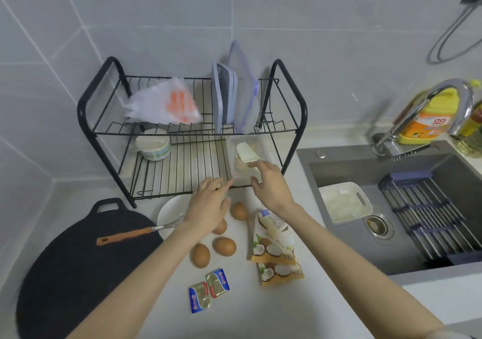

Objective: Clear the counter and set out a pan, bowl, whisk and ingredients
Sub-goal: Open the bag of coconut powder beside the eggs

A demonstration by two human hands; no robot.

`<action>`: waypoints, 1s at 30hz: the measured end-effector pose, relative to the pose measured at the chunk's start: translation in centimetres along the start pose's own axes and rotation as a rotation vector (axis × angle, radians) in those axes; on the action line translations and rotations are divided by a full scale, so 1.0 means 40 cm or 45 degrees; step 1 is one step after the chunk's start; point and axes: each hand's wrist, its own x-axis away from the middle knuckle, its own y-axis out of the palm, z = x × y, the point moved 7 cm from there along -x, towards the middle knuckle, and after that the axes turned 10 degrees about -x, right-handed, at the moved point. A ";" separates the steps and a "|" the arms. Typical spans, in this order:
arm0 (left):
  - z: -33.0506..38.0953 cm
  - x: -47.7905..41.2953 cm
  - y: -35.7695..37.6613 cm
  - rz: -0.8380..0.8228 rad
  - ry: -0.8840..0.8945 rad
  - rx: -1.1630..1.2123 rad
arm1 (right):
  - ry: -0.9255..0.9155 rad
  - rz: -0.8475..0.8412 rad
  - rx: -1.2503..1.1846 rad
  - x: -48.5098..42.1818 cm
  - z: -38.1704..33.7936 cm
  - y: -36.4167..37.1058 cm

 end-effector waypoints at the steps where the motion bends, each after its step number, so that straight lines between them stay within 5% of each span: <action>1: -0.014 -0.004 0.014 -0.064 -0.020 -0.088 | 0.018 -0.029 0.067 -0.029 0.002 0.015; 9: -0.045 -0.027 0.110 -0.358 -0.070 -0.300 | 0.196 -0.129 0.468 -0.147 0.038 0.065; 17: -0.052 -0.028 0.136 -0.330 -0.080 -0.355 | 0.314 -0.147 0.565 -0.166 0.052 0.063; 30: -0.047 -0.016 0.161 -0.281 -0.138 -0.369 | 0.055 0.020 0.437 -0.074 0.004 -0.005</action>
